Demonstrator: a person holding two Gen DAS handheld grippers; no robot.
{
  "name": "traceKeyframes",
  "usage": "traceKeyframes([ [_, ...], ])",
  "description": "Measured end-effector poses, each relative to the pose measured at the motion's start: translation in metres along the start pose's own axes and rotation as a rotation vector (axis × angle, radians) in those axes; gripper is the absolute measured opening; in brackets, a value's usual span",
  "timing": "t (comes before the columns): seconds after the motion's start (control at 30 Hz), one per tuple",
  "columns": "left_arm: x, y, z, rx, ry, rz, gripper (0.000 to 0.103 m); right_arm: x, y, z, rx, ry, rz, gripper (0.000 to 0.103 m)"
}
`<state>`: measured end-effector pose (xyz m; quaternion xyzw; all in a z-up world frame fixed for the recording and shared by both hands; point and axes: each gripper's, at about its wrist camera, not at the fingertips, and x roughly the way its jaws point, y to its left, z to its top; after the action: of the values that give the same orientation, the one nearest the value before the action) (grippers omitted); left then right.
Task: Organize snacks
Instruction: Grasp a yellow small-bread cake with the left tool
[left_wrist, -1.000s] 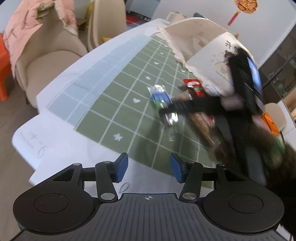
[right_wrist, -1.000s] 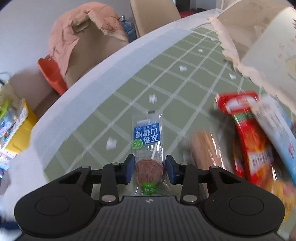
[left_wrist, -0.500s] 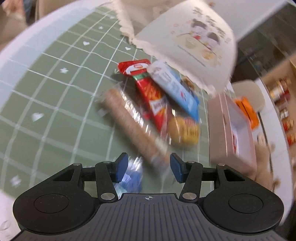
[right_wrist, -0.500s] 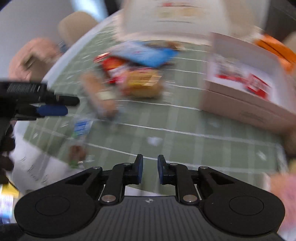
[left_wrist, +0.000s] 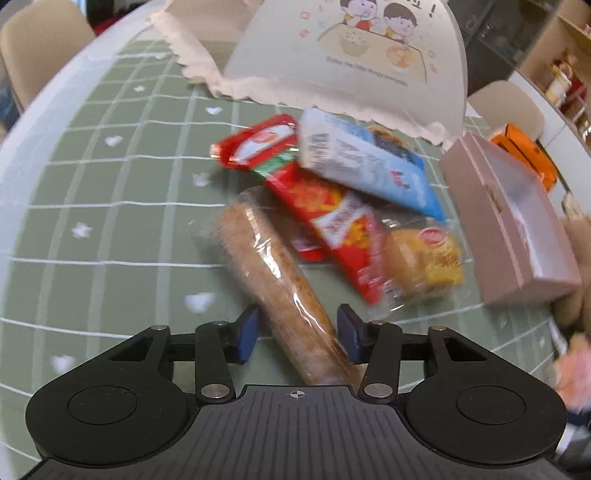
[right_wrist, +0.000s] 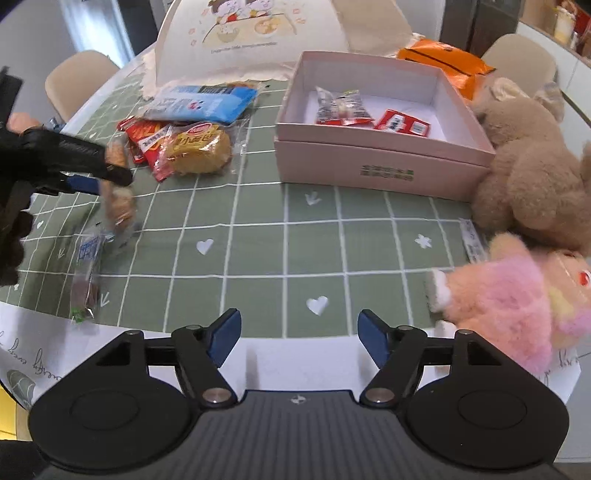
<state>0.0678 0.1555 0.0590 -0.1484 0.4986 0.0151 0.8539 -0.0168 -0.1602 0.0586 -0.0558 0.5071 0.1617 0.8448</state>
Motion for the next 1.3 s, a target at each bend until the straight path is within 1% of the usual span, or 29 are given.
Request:
traceKeyframes([
  [0.07,-0.007,0.016,-0.004,0.001,-0.015,0.04,0.051,0.005,0.015,0.008,-0.031,0.006,0.046,0.072],
  [0.13,-0.014,0.036,-0.007,-0.019,-0.025,0.077,0.05,0.006,0.034,0.017,-0.073,0.012,0.122,0.073],
  [0.17,-0.016,0.045,-0.008,-0.029,-0.026,0.093,0.05,0.007,0.044,0.02,-0.094,0.015,0.16,0.077],
  [0.2,-0.017,0.054,-0.011,-0.04,-0.026,0.099,0.05,0.008,0.056,0.025,-0.119,0.019,0.208,0.079],
  [0.23,-0.019,0.063,-0.013,-0.051,-0.026,0.097,0.049,0.011,0.068,0.029,-0.141,0.025,0.251,0.079],
  [0.27,-0.021,0.069,-0.015,-0.058,-0.027,0.091,0.046,0.014,0.081,0.032,-0.163,0.036,0.287,0.079],
  [0.33,-0.024,0.076,-0.019,-0.05,-0.022,0.083,0.044,0.023,0.109,0.033,-0.219,0.063,0.346,0.079],
  [0.37,-0.026,0.077,-0.022,-0.034,-0.018,0.08,0.043,0.027,0.125,0.032,-0.26,0.068,0.361,0.078],
  [0.43,-0.029,0.073,-0.024,0.006,-0.011,0.086,0.04,0.033,0.152,0.027,-0.338,0.06,0.357,0.076],
  [0.47,-0.032,0.068,-0.027,0.034,-0.013,0.093,0.039,0.037,0.162,0.024,-0.377,0.057,0.345,0.072],
  [0.5,-0.036,0.062,-0.029,0.065,-0.023,0.099,0.039,0.04,0.17,0.02,-0.414,0.054,0.332,0.066],
  [0.57,-0.05,0.046,-0.03,0.144,-0.071,0.119,0.039,0.042,0.176,0.013,-0.461,0.037,0.293,0.054],
  [0.6,-0.057,0.035,-0.029,0.191,-0.11,0.132,0.039,0.038,0.175,0.01,-0.476,0.015,0.276,0.048],
  [0.63,-0.063,0.024,-0.027,0.238,-0.148,0.13,0.039,0.036,0.17,0.009,-0.48,0.009,0.271,0.045],
  [0.67,-0.067,0.01,-0.023,0.293,-0.181,0.097,0.039,0.034,0.164,0.008,-0.469,0.011,0.266,0.039],
  [0.7,-0.067,-0.002,-0.018,0.338,-0.195,0.048,0.039,0.032,0.154,0.008,-0.447,0.015,0.255,0.038],
  [0.77,-0.059,-0.03,-0.007,0.44,-0.186,-0.059,0.042,0.029,0.13,0.009,-0.393,0.017,0.219,0.038],
  [0.83,-0.042,-0.061,0.001,0.557,-0.175,-0.112,0.043,0.029,0.103,0.01,-0.327,0.028,0.161,0.038],
  [0.87,-0.031,-0.075,0.003,0.616,-0.175,-0.119,0.043,0.03,0.088,0.01,-0.295,0.035,0.121,0.038],
  [0.93,-0.005,-0.102,0.009,0.712,-0.157,-0.095,0.043,0.03,0.058,0.01,-0.222,0.05,0.052,0.038],
  [1.0,0.015,-0.119,0.016,0.778,-0.121,-0.095,0.043,0.025,0.031,0.008,-0.146,0.051,0.02,0.038],
  [1.1,0.04,-0.133,0.025,0.844,-0.058,-0.105,0.043,0.011,0.003,0.003,-0.056,0.035,-0.004,0.038],
  [1.13,0.045,-0.135,0.027,0.859,-0.05,-0.115,0.044,0.007,-0.004,0.001,-0.034,0.028,-0.005,0.04],
  [1.17,0.048,-0.137,0.031,0.865,-0.044,-0.14,0.045,0.004,-0.009,-0.001,-0.017,0.026,-0.006,0.047],
  [1.2,0.051,-0.139,0.033,0.863,-0.029,-0.15,0.046,0.001,-0.012,-0.003,0.001,0.023,-0.007,0.05],
  [1.23,0.055,-0.141,0.036,0.853,-0.015,-0.157,0.051,0.0,-0.016,-0.005,0.016,0.022,-0.007,0.056],
  [1.27,0.059,-0.143,0.039,0.84,0.002,-0.161,0.053,0.0,-0.019,-0.006,0.026,0.025,-0.003,0.061],
  [1.3,0.062,-0.145,0.043,0.82,0.023,-0.17,0.053,0.0,-0.019,-0.007,0.033,0.031,0.003,0.064],
])
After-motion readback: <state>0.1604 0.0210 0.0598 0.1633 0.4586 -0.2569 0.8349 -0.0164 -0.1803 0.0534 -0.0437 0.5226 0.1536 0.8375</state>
